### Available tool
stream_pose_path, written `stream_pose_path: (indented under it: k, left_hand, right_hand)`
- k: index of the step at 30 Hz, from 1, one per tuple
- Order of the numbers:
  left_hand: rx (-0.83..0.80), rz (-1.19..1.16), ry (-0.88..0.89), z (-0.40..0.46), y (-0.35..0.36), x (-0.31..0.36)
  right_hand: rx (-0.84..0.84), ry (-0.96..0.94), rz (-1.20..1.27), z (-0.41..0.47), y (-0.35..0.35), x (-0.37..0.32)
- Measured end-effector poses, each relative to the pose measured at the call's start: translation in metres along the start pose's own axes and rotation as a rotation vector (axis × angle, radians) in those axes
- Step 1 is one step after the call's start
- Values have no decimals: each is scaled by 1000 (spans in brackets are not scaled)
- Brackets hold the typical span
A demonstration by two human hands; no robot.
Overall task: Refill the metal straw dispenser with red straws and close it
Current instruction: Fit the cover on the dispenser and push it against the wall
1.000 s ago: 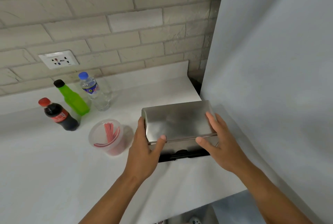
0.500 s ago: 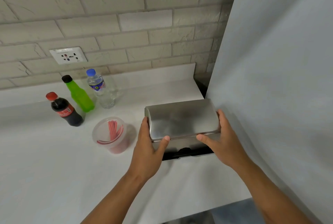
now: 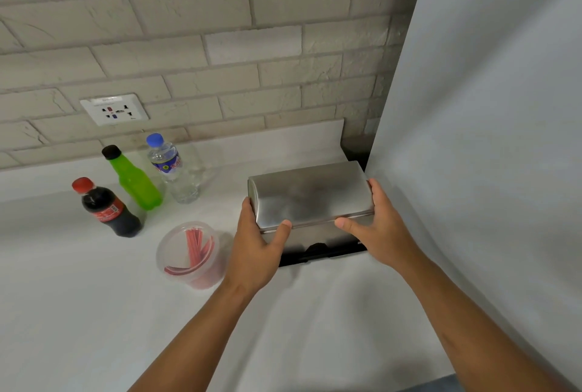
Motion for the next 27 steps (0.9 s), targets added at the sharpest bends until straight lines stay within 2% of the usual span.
stream_pose_path:
  k: [27]
  left_hand:
    - [6,7,-108,161,17,-12]
  right_hand:
    - [-59,12,-69,173,7,-12]
Point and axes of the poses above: each hand's wrist, its own z-axis towards the middle knuckle, its own y-axis out of the palm, x = y × z, the point moved 10 cm from there along z, towards the middle knuckle, and after that the axes turned 6 degrees about z, right-handed, at the moved point
